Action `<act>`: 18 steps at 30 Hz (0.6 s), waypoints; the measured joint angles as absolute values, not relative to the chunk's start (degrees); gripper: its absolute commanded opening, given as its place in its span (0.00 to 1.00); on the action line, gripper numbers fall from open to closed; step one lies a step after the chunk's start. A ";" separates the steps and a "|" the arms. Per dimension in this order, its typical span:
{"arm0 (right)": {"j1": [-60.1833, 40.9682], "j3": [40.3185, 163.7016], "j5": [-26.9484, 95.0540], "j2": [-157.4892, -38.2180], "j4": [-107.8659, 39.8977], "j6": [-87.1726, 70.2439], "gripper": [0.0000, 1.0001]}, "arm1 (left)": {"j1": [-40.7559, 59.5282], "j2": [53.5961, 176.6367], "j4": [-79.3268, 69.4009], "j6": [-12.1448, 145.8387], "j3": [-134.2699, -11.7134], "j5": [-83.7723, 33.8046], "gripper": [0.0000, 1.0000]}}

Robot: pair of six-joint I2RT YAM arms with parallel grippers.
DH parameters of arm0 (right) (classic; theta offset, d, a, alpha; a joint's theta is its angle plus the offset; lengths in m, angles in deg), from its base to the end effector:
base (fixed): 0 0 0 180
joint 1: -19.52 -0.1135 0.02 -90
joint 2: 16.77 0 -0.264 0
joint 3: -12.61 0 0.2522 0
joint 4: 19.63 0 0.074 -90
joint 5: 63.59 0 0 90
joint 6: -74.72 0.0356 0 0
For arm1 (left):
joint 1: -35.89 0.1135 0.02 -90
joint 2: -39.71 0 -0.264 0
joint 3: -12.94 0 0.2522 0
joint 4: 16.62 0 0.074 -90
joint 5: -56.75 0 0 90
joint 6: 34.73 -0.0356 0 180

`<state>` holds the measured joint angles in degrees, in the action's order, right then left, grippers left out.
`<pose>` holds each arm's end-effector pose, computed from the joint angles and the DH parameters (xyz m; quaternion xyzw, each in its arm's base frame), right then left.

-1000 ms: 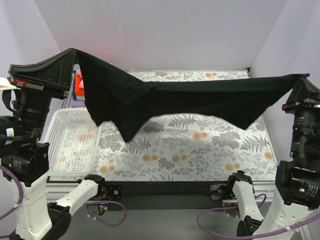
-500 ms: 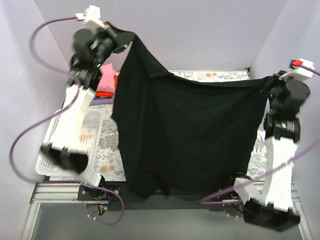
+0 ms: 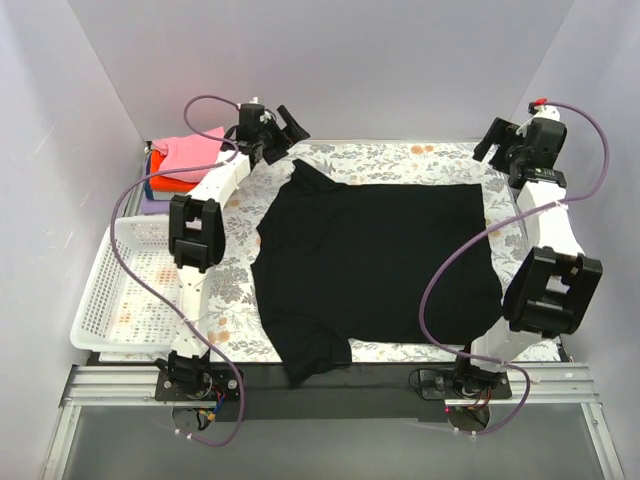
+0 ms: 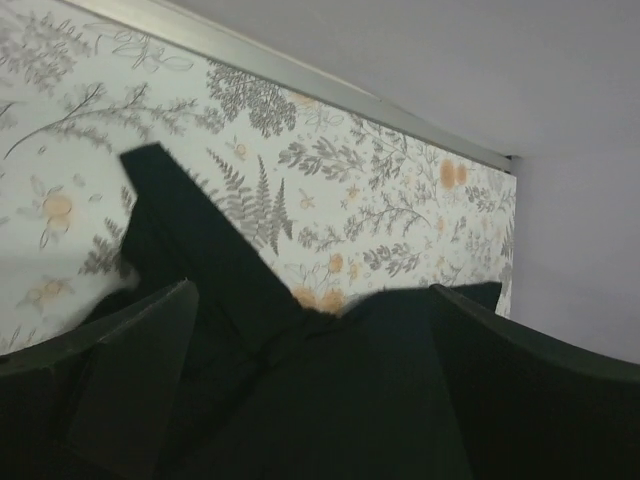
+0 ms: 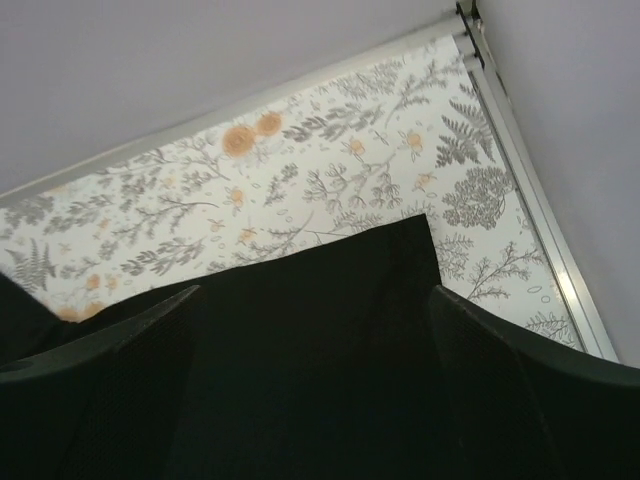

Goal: Fold and stack the t-shirts
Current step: Flatten the tshirt out

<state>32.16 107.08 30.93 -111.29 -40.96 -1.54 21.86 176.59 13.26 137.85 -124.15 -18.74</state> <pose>0.3860 -0.0837 0.3365 0.1667 0.8087 0.0380 0.5629 0.5403 -0.1442 0.2412 -0.4306 0.7445 -0.4448 0.2500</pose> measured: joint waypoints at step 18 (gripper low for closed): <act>31.42 75.89 38.40 -90.53 -38.93 -4.71 0.99 | 15.11 139.08 12.23 129.61 -81.07 -24.43 0.97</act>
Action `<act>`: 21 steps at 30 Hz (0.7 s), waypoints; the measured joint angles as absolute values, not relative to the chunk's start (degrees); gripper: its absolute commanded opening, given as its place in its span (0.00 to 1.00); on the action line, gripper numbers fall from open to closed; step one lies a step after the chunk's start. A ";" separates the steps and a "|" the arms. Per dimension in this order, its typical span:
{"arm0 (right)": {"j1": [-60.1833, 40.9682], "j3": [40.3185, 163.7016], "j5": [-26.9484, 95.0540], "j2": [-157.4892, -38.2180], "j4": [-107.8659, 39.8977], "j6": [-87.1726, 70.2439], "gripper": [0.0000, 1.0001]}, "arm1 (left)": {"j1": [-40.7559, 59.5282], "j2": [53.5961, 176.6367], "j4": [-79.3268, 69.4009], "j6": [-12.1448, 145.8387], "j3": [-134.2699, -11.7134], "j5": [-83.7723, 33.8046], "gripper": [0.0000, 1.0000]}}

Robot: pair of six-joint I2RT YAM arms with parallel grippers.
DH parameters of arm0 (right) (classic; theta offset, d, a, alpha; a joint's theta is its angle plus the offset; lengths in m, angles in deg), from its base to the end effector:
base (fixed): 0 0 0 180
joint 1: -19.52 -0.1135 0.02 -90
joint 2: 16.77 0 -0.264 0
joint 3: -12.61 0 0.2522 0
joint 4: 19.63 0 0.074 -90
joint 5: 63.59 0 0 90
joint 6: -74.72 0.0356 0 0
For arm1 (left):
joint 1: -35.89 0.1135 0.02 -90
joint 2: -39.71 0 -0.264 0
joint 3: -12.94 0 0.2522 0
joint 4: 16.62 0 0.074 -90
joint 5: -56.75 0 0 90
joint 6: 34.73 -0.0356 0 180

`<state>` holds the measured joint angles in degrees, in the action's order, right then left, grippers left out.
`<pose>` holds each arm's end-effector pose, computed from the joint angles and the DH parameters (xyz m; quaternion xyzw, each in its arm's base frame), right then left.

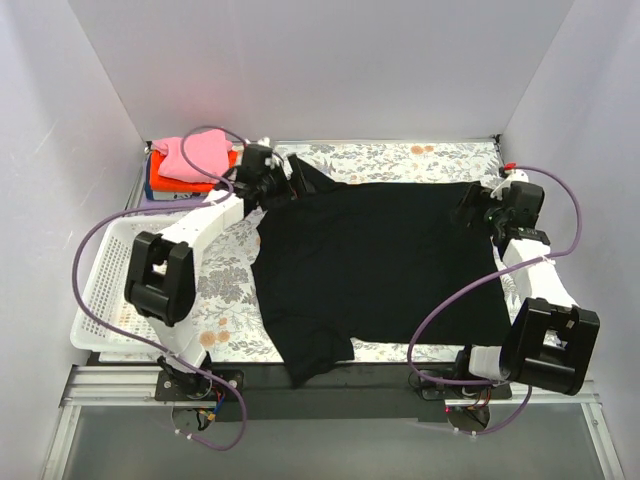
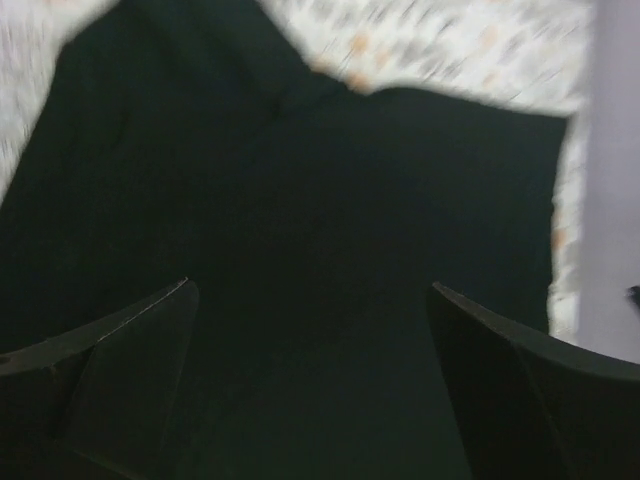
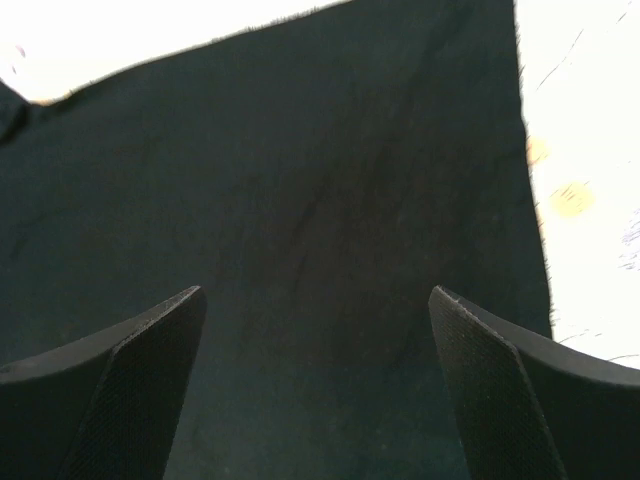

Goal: Fold and stack the t-shirts
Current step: Flatten the tshirt out

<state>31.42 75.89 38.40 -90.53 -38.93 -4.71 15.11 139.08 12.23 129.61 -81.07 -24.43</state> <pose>0.2839 -0.0523 0.2670 0.1162 0.8541 0.0846 0.4999 0.3761 -0.1486 0.2890 -0.3649 0.8029 -0.3901 0.2646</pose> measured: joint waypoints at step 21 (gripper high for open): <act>28.58 75.52 33.20 -108.54 -38.89 -4.84 0.96 | 13.36 156.11 13.48 131.93 -80.55 -28.01 0.97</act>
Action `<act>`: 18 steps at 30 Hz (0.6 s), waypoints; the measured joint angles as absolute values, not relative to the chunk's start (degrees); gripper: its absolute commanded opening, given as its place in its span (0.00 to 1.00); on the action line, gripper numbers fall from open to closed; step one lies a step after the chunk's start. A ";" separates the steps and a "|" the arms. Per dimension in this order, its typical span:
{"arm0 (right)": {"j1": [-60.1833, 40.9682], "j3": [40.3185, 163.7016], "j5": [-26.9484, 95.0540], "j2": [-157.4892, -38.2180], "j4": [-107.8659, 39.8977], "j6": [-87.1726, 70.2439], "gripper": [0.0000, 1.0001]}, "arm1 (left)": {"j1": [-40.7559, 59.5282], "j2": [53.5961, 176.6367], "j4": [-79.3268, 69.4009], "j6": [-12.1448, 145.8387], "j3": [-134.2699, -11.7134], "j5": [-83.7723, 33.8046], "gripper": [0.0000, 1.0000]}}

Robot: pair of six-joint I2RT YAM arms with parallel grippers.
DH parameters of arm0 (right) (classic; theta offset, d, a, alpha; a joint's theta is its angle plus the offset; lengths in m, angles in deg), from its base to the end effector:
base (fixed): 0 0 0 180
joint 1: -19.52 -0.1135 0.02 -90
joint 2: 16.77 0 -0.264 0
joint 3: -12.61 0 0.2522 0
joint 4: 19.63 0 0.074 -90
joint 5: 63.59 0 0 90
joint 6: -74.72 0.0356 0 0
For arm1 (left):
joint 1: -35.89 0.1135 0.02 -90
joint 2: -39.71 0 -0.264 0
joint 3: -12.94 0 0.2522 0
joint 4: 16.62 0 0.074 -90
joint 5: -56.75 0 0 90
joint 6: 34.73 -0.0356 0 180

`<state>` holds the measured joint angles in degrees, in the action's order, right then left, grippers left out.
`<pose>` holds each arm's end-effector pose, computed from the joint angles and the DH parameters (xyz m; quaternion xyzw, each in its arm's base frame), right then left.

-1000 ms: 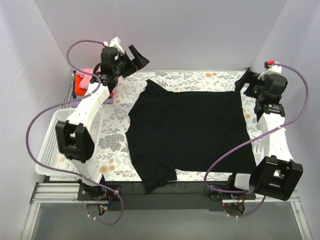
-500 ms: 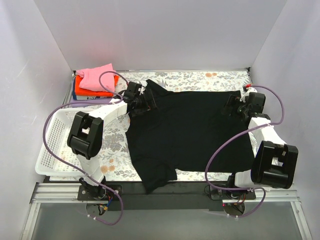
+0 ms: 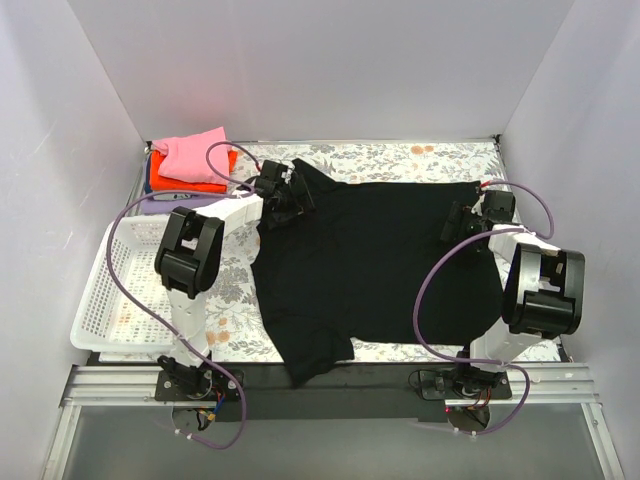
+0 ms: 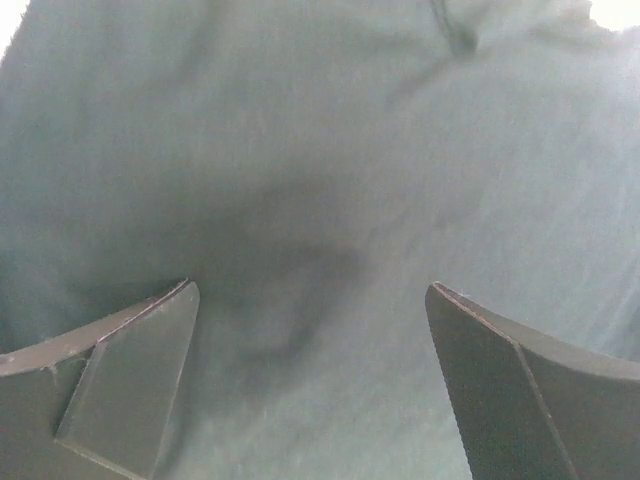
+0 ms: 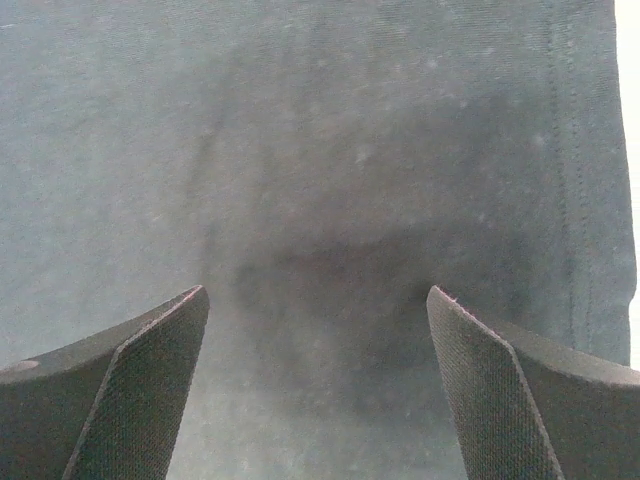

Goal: Fold and stack the t-shirts
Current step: Flatten the tshirt out

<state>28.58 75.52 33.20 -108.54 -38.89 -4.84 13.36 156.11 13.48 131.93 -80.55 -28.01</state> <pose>0.3187 -0.0466 0.1742 0.1370 0.9224 0.0596 0.3561 0.4011 -0.1699 0.1644 -0.4181 0.8502 -0.2694 0.1724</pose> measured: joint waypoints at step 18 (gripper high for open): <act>28.32 87.32 28.28 -120.63 -37.60 -3.82 0.95 | 15.96 173.27 13.11 128.72 -104.89 -26.00 0.97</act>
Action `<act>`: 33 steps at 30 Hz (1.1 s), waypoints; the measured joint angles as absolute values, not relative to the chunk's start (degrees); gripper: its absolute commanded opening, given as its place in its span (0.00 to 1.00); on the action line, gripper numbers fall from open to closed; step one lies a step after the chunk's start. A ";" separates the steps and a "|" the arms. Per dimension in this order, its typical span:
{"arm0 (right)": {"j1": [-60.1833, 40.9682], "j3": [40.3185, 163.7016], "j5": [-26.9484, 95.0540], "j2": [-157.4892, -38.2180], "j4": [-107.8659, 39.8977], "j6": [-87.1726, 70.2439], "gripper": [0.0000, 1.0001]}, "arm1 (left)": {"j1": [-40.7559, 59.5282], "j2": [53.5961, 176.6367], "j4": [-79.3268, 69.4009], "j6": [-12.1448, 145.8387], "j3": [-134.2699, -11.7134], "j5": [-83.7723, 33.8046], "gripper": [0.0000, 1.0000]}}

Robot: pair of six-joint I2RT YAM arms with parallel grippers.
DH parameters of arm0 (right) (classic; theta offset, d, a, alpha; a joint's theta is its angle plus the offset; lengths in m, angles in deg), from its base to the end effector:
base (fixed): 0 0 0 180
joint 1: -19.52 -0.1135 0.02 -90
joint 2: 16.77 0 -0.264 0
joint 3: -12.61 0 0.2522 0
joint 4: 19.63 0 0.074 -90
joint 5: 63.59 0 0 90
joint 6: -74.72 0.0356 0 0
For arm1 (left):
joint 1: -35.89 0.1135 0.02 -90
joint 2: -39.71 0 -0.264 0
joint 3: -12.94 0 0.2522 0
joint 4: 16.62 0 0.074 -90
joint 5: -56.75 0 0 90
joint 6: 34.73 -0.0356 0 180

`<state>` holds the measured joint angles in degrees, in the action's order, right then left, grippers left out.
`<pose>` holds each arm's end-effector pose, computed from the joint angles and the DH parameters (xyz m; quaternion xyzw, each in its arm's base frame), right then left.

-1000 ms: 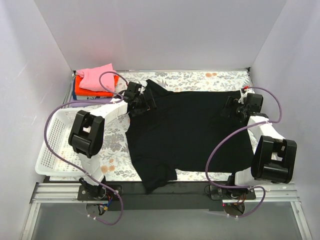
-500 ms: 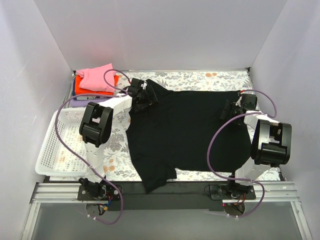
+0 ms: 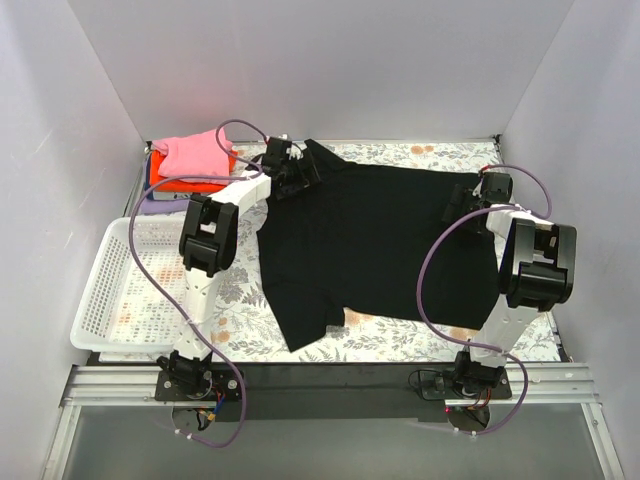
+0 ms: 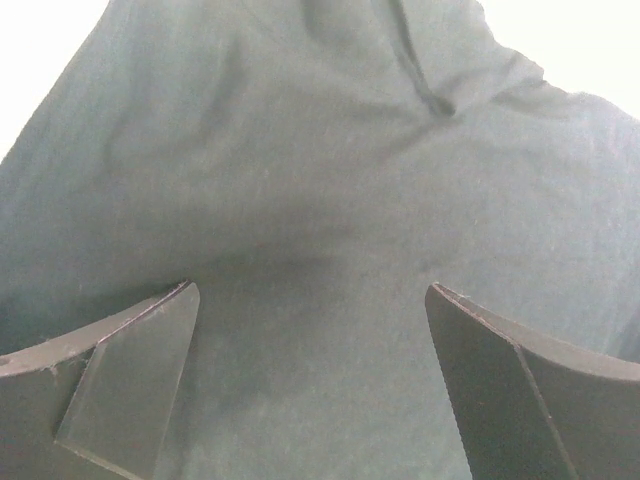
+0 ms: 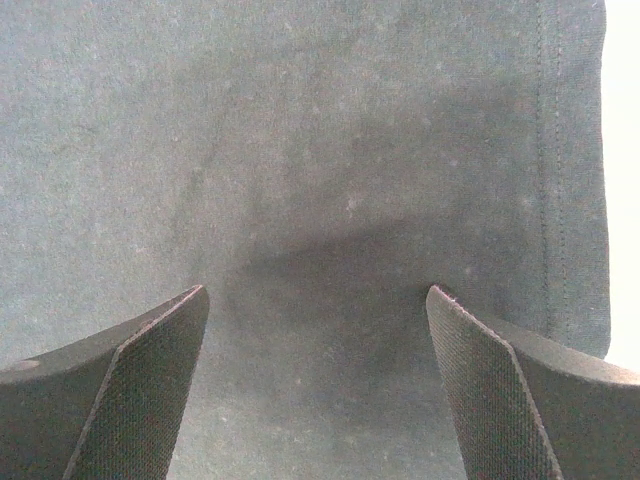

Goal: Fold and stack the t-shirts
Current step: Flatten the tshirt out

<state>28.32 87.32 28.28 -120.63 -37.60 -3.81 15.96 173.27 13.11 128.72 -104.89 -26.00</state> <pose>0.3738 -0.0567 0.1667 0.1579 0.9172 0.0237 0.3650 0.4886 -0.1819 0.1585 -0.3944 0.8354 -0.3153 0.2169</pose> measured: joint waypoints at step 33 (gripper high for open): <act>27.38 77.16 27.38 -98.38 -46.82 -4.82 0.96 | 15.50 144.50 14.77 128.87 -73.68 -28.91 0.97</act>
